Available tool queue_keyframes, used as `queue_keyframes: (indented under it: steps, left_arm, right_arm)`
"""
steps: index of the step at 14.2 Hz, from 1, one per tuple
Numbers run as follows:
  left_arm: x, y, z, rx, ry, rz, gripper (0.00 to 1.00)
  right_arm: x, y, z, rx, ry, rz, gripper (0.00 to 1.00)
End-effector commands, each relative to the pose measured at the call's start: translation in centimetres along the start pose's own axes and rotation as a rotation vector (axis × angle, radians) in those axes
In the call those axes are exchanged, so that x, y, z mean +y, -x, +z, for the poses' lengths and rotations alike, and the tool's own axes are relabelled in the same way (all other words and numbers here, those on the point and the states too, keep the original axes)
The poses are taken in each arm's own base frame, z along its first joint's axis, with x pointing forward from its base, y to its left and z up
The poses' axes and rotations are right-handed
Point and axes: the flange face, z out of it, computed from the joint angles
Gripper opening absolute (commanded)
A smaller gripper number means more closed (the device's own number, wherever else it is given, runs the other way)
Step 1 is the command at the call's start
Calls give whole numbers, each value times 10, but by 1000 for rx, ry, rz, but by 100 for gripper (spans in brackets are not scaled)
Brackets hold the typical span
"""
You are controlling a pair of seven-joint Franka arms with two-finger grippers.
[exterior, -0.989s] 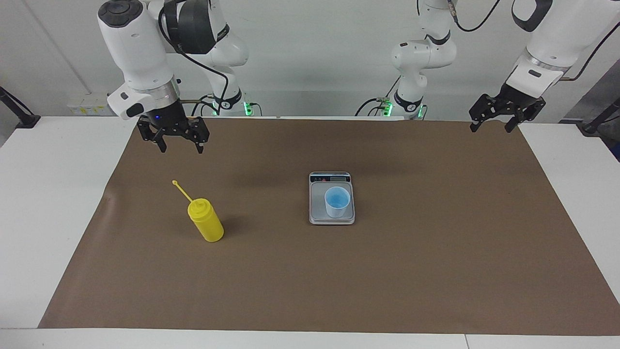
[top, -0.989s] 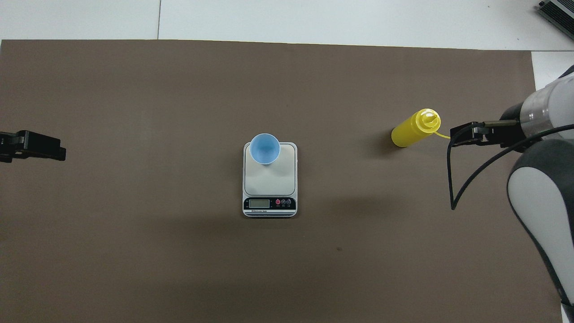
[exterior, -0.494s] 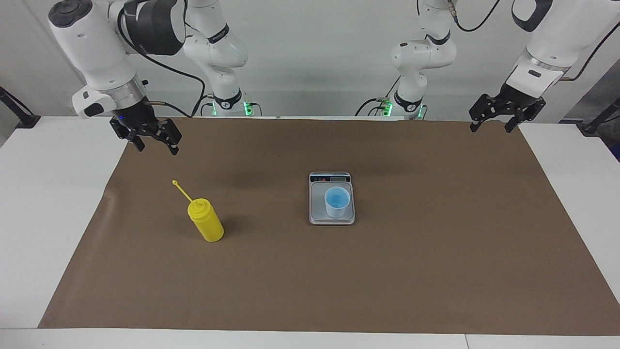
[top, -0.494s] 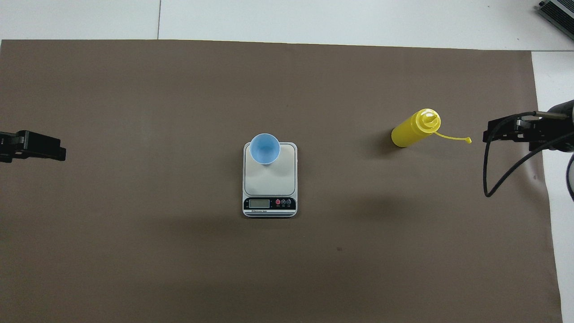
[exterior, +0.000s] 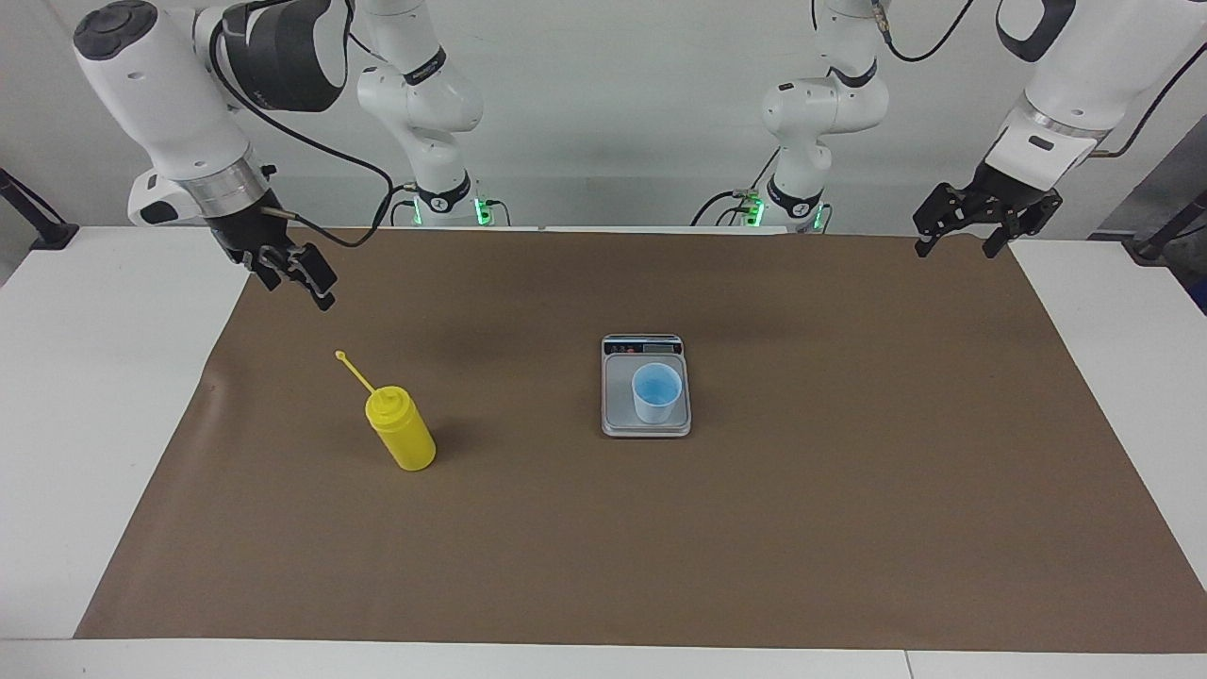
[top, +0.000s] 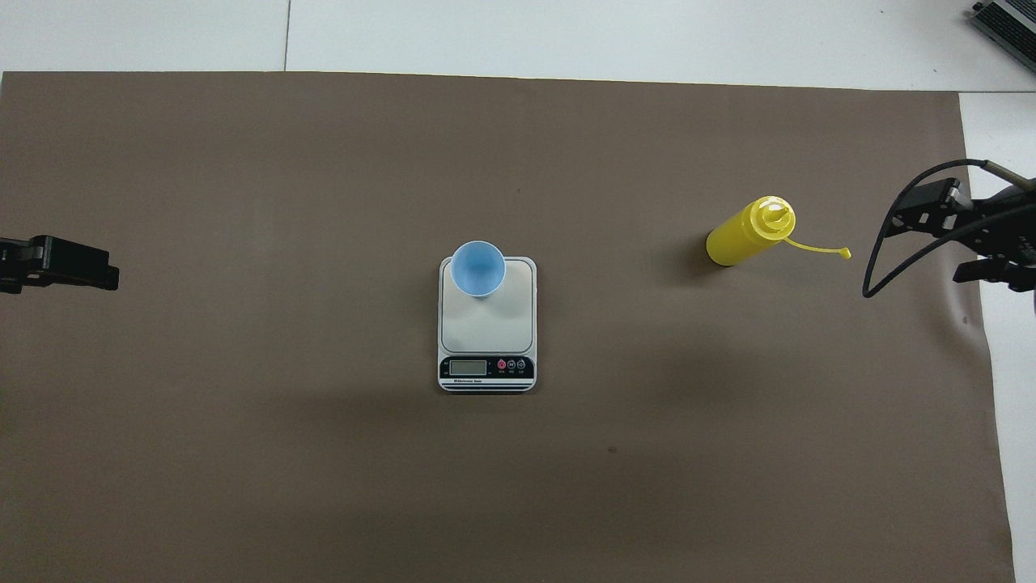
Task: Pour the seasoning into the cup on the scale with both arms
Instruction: 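Open the right gripper and raise it above the yellow bottle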
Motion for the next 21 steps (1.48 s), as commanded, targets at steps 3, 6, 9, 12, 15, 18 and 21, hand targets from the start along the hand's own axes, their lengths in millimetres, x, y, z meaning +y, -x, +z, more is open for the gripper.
queue_keyframes:
  steps: [3,6,9,12,15,18,21]
  left_arm:
    - [-3,7,-2,-8,-11,-11,100]
    - [-3,7,-2,-8,-11,-11,100]
    - [-3,7,-2,-8,-11,-11,100]
    - [-3,7,-2,-8,-11,-11,100]
    - [-3,7,-2,-8,-11,-11,100]
    - [-2,7,-2,-8,-11,-9,100]
    - [-3,7,-2,-8,-11,-11,100]
  right_arm:
    - [8,-57,20,-72,-94,201,100]
    - [23,-78,49,-122,-125,310,100]
    - [31,-97,71,-130,-134,369,100]
    - [46,-113,94,-186,-200,438,100]
    - [51,-122,126,-257,-235,504,100]
    - [48,-124,163,-366,-278,580,100]
    - [41,-114,187,-456,-293,652,100]
